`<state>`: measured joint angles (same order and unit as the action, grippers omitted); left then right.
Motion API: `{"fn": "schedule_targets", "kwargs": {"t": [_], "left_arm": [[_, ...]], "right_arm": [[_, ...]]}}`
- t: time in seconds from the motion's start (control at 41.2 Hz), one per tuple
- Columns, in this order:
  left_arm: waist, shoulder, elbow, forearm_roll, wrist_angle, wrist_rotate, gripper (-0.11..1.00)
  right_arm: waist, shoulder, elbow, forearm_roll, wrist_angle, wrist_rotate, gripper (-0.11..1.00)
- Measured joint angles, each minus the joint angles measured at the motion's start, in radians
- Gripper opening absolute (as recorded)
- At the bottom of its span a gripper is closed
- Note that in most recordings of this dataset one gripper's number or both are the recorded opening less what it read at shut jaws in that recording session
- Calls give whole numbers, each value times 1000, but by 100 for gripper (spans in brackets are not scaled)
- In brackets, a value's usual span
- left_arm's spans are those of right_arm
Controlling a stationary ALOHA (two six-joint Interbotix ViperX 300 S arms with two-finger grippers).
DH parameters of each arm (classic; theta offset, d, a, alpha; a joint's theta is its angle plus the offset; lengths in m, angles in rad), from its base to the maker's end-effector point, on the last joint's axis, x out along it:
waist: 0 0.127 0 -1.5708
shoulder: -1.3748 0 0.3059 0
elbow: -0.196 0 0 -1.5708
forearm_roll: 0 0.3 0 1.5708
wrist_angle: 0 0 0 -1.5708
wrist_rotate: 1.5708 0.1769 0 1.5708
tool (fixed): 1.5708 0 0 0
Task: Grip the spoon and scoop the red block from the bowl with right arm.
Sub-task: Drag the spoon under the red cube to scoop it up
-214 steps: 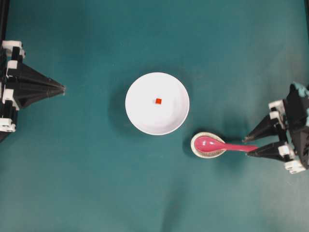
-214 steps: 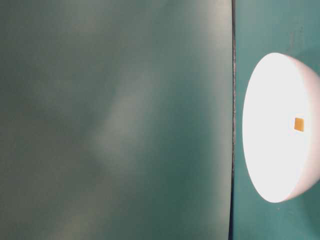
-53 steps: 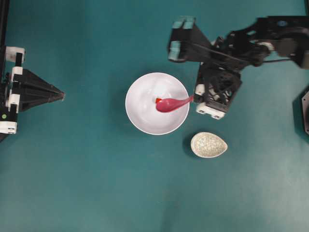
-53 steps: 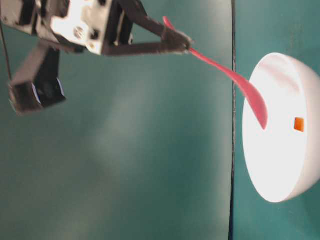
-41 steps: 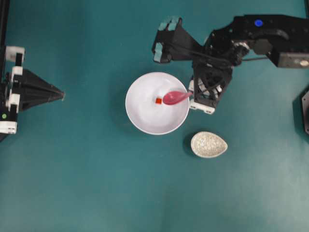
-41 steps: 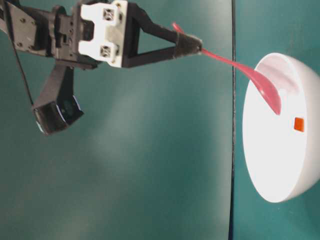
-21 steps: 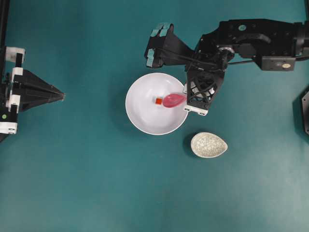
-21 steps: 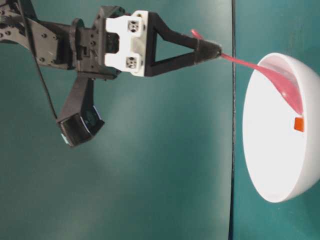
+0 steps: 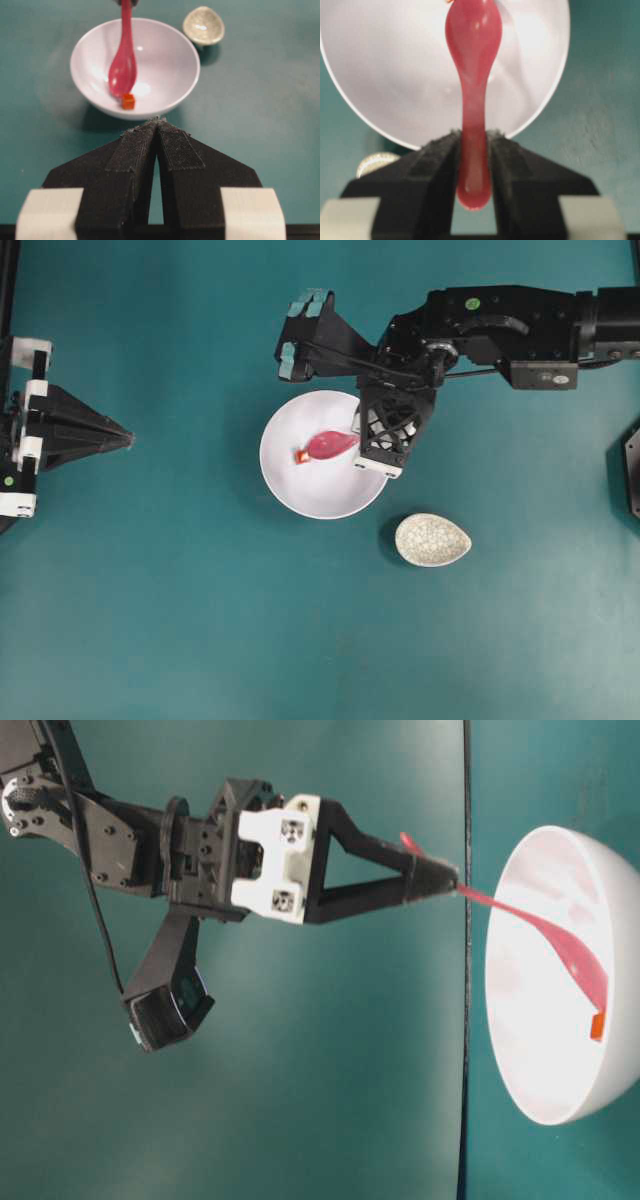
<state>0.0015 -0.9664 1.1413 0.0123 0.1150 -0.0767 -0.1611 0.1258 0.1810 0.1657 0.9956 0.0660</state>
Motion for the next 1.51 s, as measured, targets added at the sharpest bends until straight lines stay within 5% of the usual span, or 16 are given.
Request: {"fn": "schedule_targets", "kwargs": {"t": [1.505], "left_arm": [[0,0,-2,2,0,0,0]], "right_arm": [[61,3,58,-20,-163,-2,26]]}}
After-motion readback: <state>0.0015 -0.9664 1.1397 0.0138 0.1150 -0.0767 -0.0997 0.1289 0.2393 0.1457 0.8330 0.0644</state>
